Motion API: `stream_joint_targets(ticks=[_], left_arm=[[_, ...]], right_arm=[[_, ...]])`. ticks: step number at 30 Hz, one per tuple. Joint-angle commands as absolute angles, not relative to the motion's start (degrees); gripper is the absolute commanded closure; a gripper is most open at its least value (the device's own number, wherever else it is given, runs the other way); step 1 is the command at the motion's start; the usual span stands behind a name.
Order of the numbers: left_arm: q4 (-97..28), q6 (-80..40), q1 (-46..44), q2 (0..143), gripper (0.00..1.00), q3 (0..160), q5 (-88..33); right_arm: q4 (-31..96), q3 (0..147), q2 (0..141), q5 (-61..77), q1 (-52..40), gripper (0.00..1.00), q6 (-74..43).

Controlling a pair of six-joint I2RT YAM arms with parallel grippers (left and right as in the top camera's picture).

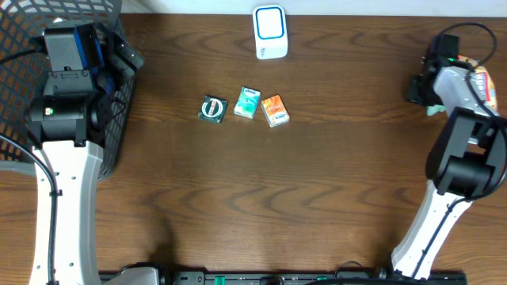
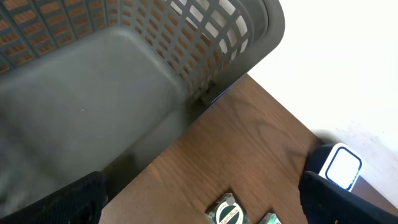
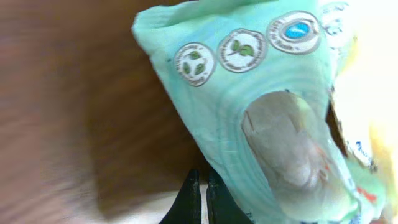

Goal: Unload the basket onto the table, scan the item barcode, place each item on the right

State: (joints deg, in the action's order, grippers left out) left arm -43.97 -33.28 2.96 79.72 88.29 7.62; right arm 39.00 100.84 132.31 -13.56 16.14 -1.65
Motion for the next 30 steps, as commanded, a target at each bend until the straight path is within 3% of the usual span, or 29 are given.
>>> stream_joint_targets(ticks=[1,14,19,25,30], left_arm=[[-44.16,-33.93,3.20,79.42,0.02,88.40,7.75],[-44.16,-33.93,3.20,79.42,0.02,88.40,7.75],[-44.16,-33.95,3.20,79.42,0.02,88.40,7.75],[-44.16,-33.95,3.20,79.42,0.02,88.40,7.75],[-44.16,-33.95,3.20,79.42,0.02,88.40,7.75]], right_arm=[[38.59,99.90,131.02,-14.41,18.00,0.99,-0.78],[44.45,104.88,125.54,-5.45,16.25,0.98,-4.99],[44.97,105.01,119.31,6.81,13.19,0.75,-6.81],[48.97,104.90,118.13,26.48,9.26,0.53,-6.79],[53.74,103.53,119.04,27.33,4.45,0.44,-6.79]])
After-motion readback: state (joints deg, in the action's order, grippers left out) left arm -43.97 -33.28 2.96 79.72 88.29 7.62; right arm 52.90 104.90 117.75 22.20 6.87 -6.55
